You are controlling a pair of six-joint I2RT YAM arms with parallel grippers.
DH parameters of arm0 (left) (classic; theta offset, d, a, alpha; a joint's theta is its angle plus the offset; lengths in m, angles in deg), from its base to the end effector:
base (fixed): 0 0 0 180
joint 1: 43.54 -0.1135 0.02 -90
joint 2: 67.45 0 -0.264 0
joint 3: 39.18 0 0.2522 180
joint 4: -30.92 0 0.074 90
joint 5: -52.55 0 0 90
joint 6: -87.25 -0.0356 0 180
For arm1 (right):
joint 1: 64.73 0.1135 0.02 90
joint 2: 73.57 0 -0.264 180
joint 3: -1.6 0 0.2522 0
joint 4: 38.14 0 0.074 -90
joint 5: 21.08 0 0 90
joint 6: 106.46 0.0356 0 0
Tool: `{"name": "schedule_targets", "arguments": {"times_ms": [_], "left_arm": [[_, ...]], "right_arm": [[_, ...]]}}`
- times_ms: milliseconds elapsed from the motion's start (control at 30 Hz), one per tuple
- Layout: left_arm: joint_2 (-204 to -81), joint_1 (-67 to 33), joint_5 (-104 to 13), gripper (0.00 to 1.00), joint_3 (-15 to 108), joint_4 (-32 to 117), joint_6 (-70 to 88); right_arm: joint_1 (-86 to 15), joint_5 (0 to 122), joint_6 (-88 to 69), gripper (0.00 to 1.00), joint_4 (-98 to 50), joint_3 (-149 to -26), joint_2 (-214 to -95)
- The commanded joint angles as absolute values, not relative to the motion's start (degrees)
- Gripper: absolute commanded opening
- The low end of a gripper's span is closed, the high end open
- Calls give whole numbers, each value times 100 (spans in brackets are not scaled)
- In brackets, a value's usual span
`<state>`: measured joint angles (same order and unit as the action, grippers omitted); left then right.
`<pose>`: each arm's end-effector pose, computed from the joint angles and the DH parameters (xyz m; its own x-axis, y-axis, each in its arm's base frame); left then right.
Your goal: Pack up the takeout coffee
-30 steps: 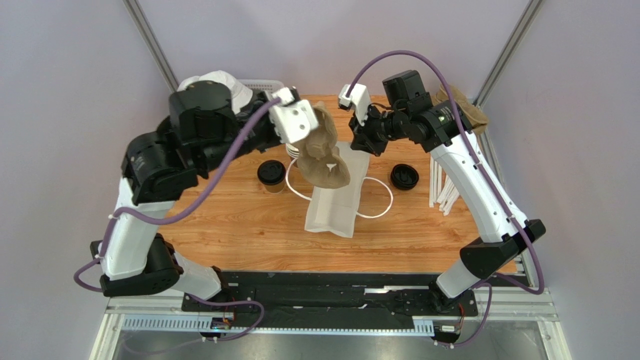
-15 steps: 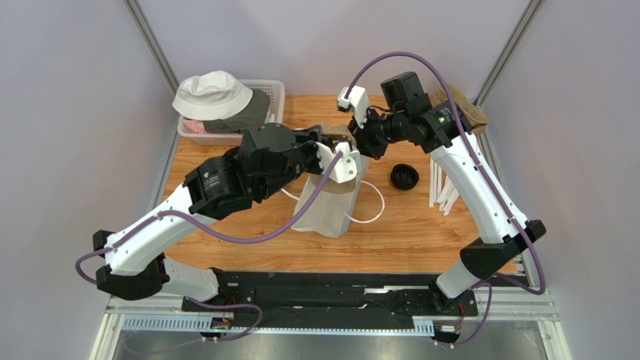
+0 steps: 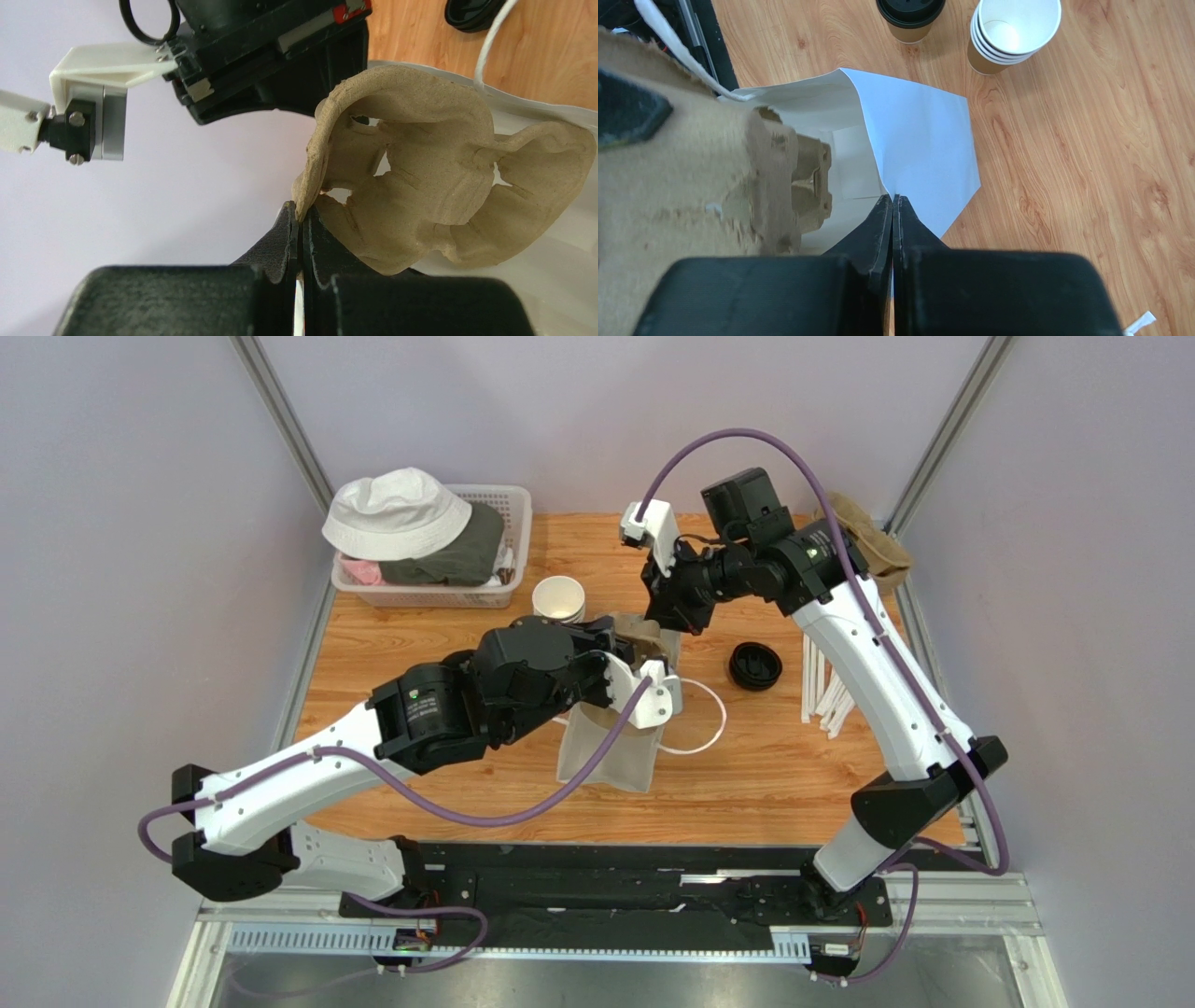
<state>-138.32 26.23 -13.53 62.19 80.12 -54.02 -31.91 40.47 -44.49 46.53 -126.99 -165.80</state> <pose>0.1006 -0.2312 0.4568 0.4961 0.7159 -0.4912 0.5400 0.1885 0.8203 0.2458 0.1787 0.4482 -0.2049 -0.6238 -0.7543 -0.9506 0.3104 0.0015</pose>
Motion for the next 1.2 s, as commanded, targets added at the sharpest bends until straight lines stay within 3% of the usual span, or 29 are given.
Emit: {"name": "schedule_targets", "arguments": {"times_ms": [0,233,600,1167], "left_arm": [[-14136,2730,-1398,0,6440,8106,-4733],[-14295,2721,-1223,0,6371,8344,-4116],[-14022,2712,-1003,0,5536,8256,-4002],[-14339,2387,-889,0,4877,7335,-3738]], "right_arm": [[-3203,3561,-4669,0,4698,-13011,-16840],[-3379,3209,-4880,0,5252,-13451,-17034],[-3371,3210,-4239,0,4865,-13143,-16797],[-3327,2691,-4379,0,5006,-13099,-16779]]}}
